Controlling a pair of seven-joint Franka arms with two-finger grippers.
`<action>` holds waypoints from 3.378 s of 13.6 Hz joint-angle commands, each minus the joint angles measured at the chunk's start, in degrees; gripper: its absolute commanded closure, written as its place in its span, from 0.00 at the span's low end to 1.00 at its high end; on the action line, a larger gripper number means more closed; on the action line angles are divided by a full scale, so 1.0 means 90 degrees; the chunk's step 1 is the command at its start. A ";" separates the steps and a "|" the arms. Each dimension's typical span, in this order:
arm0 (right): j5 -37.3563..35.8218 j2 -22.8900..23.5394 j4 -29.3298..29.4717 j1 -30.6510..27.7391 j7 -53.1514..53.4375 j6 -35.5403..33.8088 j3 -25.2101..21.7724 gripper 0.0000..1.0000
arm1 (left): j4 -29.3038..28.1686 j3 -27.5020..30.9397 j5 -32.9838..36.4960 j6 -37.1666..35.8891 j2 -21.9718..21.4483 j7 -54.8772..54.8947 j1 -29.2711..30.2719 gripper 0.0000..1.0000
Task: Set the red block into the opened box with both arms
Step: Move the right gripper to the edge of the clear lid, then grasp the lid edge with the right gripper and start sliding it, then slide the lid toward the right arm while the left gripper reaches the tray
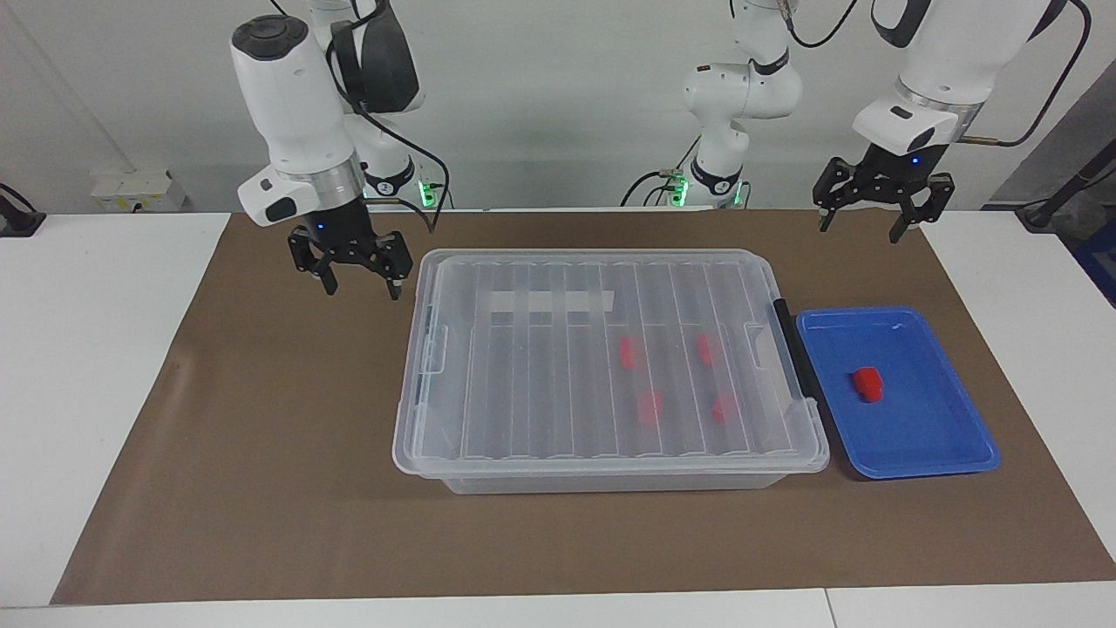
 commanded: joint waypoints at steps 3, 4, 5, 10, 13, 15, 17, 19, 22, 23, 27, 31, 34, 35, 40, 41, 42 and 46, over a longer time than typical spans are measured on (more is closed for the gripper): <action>0.0052 0.0352 -0.0288 0.0105 0.0101 0.0592 0.0008 0.00 | -0.0145 0.0020 0.0095 0.0082 -0.0133 0.0046 0.0061 0.00; 0.0023 0.0421 -0.0288 0.0115 0.0062 0.0611 0.0008 0.01 | -0.0145 0.0020 0.0095 0.0082 -0.0133 0.0046 0.0061 0.00; 0.0013 0.0489 -0.0288 0.0115 0.0043 0.0621 0.0008 0.01 | -0.0145 0.0020 0.0095 0.0082 -0.0133 0.0046 0.0061 0.00; -0.0016 0.0666 -0.0288 0.0193 0.0042 0.0787 -0.0002 0.14 | -0.0145 0.0020 0.0095 0.0082 -0.0133 0.0046 0.0061 0.00; -0.0006 0.0666 -0.0298 0.0154 0.0033 0.0729 -0.0002 0.29 | -0.0145 0.0020 0.0095 0.0082 -0.0133 0.0046 0.0061 0.00; -0.0016 0.0666 -0.0298 0.0144 0.0013 0.0689 -0.0002 0.29 | -0.0145 0.0020 0.0095 0.0082 -0.0133 0.0046 0.0061 0.00; -0.0016 0.0666 -0.0298 0.0076 -0.0162 0.0670 -0.0002 0.31 | -0.0145 0.0020 0.0095 0.0082 -0.0133 0.0046 0.0061 0.00; -0.0016 0.0666 -0.0298 -0.0002 -0.0328 0.0641 -0.0002 0.38 | -0.0145 0.0020 0.0095 0.0082 -0.0133 0.0046 0.0061 0.00; -0.0026 0.0666 -0.0288 -0.0022 -0.0484 0.0562 -0.0021 0.38 | -0.0145 0.0020 0.0095 0.0082 -0.0133 0.0046 0.0061 0.00; -0.0026 0.0666 -0.0288 -0.0070 -0.0582 0.0553 -0.0022 0.38 | -0.0145 0.0020 0.0095 0.0082 -0.0133 0.0046 0.0061 0.00; -0.0035 0.0666 -0.0278 -0.0412 -0.1235 0.0465 -0.0022 0.38 | -0.0145 0.0020 0.0095 0.0072 -0.0133 0.0046 0.0061 0.00; -0.0035 0.0666 -0.0278 -0.0705 -0.1812 0.0426 -0.0022 0.38 | -0.0136 -0.0018 0.0095 -0.0239 -0.0201 -0.0013 -0.0026 0.00; -0.0035 0.0666 -0.0278 -0.0910 -0.2231 0.0426 -0.0022 0.37 | -0.0165 -0.0019 0.0095 -0.0396 -0.0221 0.0055 0.0002 0.00; -0.0045 0.0666 -0.0278 -0.0998 -0.2368 0.0426 -0.0022 0.37 | -0.0213 -0.0019 0.0095 -0.0561 -0.0269 -0.0022 0.0041 0.00; -0.0260 0.0675 -0.0259 -0.1427 -0.3275 0.0387 -0.0022 0.36 | -0.0378 0.0030 0.0115 -0.0748 -0.0348 -0.0284 0.0159 0.00; -0.0260 0.0685 -0.0259 -0.1525 -0.3491 0.0387 -0.0022 0.36 | -0.0467 0.0040 0.0134 -0.0458 -0.0367 -0.0693 0.0255 0.00; -0.0260 0.0685 -0.0249 -0.1661 -0.3705 0.0387 -0.0022 0.36 | -0.0893 0.0030 0.0134 0.0357 -0.0484 -0.1016 0.0479 0.00; -0.0260 0.0685 -0.0249 -0.1936 -0.4302 0.0387 -0.0022 0.36 | -0.2721 0.0040 0.0134 0.3251 -0.0467 -0.1135 0.0833 0.00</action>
